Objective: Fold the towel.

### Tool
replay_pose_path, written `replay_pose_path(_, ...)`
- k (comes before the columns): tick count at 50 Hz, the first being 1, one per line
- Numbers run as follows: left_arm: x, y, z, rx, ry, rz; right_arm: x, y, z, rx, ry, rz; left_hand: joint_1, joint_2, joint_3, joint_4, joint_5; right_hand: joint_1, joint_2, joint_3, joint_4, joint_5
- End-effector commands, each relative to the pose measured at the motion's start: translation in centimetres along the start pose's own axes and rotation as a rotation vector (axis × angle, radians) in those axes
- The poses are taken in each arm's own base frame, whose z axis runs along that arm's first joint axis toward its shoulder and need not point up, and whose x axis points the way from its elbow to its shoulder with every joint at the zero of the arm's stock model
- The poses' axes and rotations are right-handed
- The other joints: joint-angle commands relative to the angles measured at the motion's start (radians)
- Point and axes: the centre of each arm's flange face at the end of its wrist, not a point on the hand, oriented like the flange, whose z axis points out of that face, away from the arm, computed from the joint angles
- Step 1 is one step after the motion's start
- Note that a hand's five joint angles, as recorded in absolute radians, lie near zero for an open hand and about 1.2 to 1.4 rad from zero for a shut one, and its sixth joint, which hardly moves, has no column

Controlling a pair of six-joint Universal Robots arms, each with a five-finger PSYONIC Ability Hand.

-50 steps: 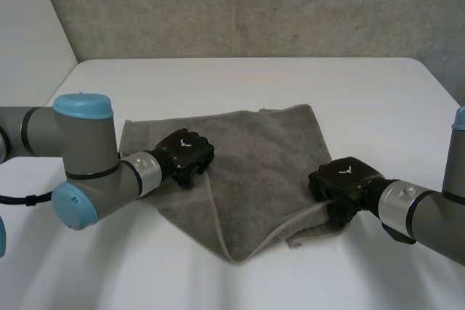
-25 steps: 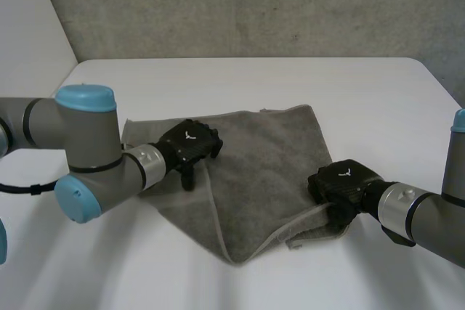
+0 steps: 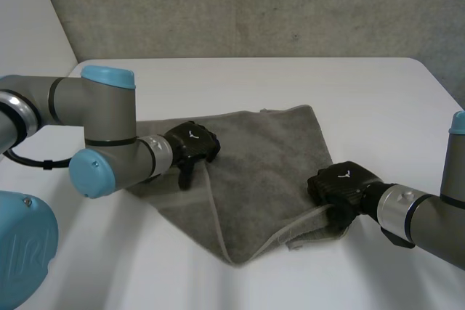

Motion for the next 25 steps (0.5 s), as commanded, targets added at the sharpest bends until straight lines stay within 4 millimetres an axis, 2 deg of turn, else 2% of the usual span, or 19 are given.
replay_pose_path(1, 0.08, -0.35, 0.14, 0.014, -0.001, 0.006, 0.00, 0.05, 0.04, 0.000, 0.000, -0.001, 0.076, 0.075, 0.071, 0.069, 0.068, 0.076, 0.125, 0.065, 0.062, 0.072)
replay_pose_path(9, 0.18, 0.05, 0.38, 0.000, 0.000, 0.004, -0.04, 0.12, 0.06, -0.003, -0.002, 0.001, 0.168, 0.166, 0.162, 0.160, 0.159, 0.076, 0.125, 0.065, 0.062, 0.072)
replay_pose_path(25, 0.14, 0.00, 0.41, 0.000, -0.006, 0.007, -0.06, 0.16, 0.05, -0.004, -0.002, 0.001, 0.130, 0.128, 0.124, 0.122, 0.121, 0.076, 0.125, 0.065, 0.062, 0.072)
